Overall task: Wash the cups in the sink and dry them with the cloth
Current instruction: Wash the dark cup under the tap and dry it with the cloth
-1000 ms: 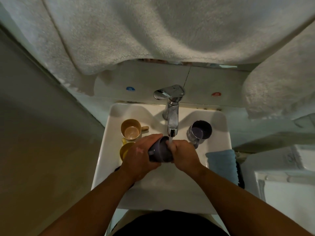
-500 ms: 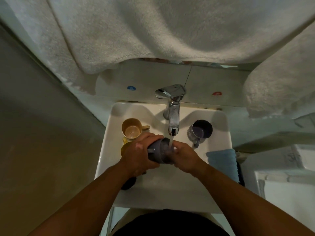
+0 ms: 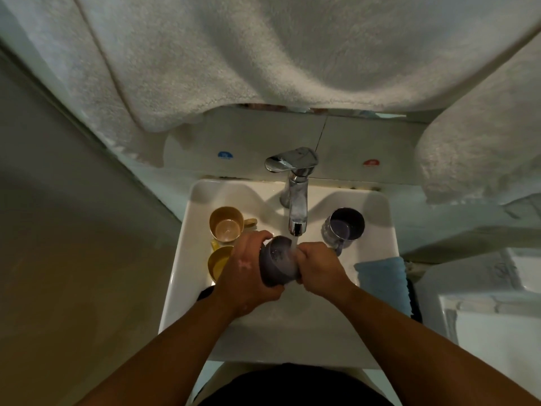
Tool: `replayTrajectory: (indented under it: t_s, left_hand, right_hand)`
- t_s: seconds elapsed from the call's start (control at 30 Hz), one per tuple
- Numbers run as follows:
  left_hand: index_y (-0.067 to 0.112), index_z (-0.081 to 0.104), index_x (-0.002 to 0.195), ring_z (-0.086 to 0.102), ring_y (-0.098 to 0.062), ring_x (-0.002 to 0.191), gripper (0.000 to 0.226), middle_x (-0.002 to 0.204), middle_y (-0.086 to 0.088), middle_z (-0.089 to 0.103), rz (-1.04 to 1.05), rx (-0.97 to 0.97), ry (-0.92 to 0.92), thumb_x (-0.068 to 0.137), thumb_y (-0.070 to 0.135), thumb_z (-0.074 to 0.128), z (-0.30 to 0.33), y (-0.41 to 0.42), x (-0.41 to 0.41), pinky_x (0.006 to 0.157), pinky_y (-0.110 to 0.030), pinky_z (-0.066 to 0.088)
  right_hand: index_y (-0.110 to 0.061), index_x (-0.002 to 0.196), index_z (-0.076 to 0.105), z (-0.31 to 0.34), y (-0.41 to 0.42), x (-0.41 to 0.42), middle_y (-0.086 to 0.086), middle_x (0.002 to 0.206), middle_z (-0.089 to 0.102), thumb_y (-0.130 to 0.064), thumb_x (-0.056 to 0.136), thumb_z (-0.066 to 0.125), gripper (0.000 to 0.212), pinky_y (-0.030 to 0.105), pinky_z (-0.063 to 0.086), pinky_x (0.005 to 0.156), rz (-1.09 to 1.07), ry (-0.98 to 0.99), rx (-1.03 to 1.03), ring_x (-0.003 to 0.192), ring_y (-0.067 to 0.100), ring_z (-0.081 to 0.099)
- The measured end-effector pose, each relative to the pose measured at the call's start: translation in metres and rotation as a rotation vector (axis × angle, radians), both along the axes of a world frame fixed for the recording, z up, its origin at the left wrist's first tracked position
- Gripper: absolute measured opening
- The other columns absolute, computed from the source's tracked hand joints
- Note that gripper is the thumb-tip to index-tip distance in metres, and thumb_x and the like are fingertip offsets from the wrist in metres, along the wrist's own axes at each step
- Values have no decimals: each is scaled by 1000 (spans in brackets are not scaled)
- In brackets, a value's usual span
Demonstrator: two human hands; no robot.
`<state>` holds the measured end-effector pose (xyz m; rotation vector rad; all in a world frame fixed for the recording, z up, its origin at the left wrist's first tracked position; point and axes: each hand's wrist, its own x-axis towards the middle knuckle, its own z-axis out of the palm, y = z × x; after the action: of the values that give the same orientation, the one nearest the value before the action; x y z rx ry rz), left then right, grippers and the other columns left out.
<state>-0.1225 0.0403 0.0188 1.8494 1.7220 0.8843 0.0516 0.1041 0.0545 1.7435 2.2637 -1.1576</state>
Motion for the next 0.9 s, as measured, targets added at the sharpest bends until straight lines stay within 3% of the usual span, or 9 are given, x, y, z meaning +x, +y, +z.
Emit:
replayTrajectory:
  t_s: [0.13,0.27,0.37,0.47,0.57,0.63,0.73,0.8,0.9]
  left_hand:
    - [19,53,135,48,-19,125,104,139,-13,48,38,-82,50,48,72,78,-2,0,2,104,-23,43]
    - [14,55,136,42,-11,126,96,137,-13,54,-71,-70,55,55,61,78,-2,3,-1,110,-10,28]
    - [10,49,141,49,-20,129,99,139,-11,54,-90,-69,10,57,54,79,3,5,2,107,-28,45]
    - [4,51,140,55,-25,125,101,135,-11,58,-52,-66,27,61,58,83,6,6,9,108,-35,46]
    - [0,58,134,66,-33,115,97,126,-16,67,-85,-98,66,51,29,101,4,2,10,98,-44,56]
    - [2,55,138,64,-23,116,99,128,-12,66,-136,-125,2,52,22,100,5,2,7,102,-24,50]
    - [9,49,141,52,-1,113,96,127,0,61,-128,-157,-117,59,29,95,12,4,4,95,0,38]
    - [11,50,137,52,-1,111,95,124,5,59,-83,-159,-117,57,43,92,10,3,6,96,-5,41]
    - [14,56,135,52,0,114,89,124,7,60,-65,-161,-81,61,57,77,5,0,7,102,-14,45]
  right_hand:
    - [-9,96,63,10,-21,-8,7,59,61,-8,98,48,14,23,39,42,-404,429,-392,44,13,51]
    - [-12,97,67,10,-6,-2,5,68,66,-20,94,59,11,24,46,51,-176,225,-270,55,14,57]
    - [-19,74,62,6,-4,-1,-1,64,63,-32,101,50,33,24,48,54,-163,118,-146,56,12,59]
    - [-14,83,64,6,-15,-2,5,66,61,-10,98,51,21,23,39,44,-317,327,-261,51,13,52]
    - [-13,90,66,15,-12,2,5,72,64,-16,97,56,12,25,43,48,-185,311,-288,56,14,54]
    - [-16,103,67,13,-3,4,6,89,68,-18,94,62,10,31,53,59,-139,177,-248,71,17,63]
    - [-14,111,66,10,-6,1,13,84,71,-20,100,57,15,27,50,52,-166,156,-202,63,19,65]
    - [-7,103,65,8,-11,3,12,66,66,-23,105,47,24,28,42,45,-301,309,-315,48,17,56]
    - [-7,93,66,12,-12,4,11,65,65,-26,100,53,24,26,41,47,-291,393,-437,50,16,54]
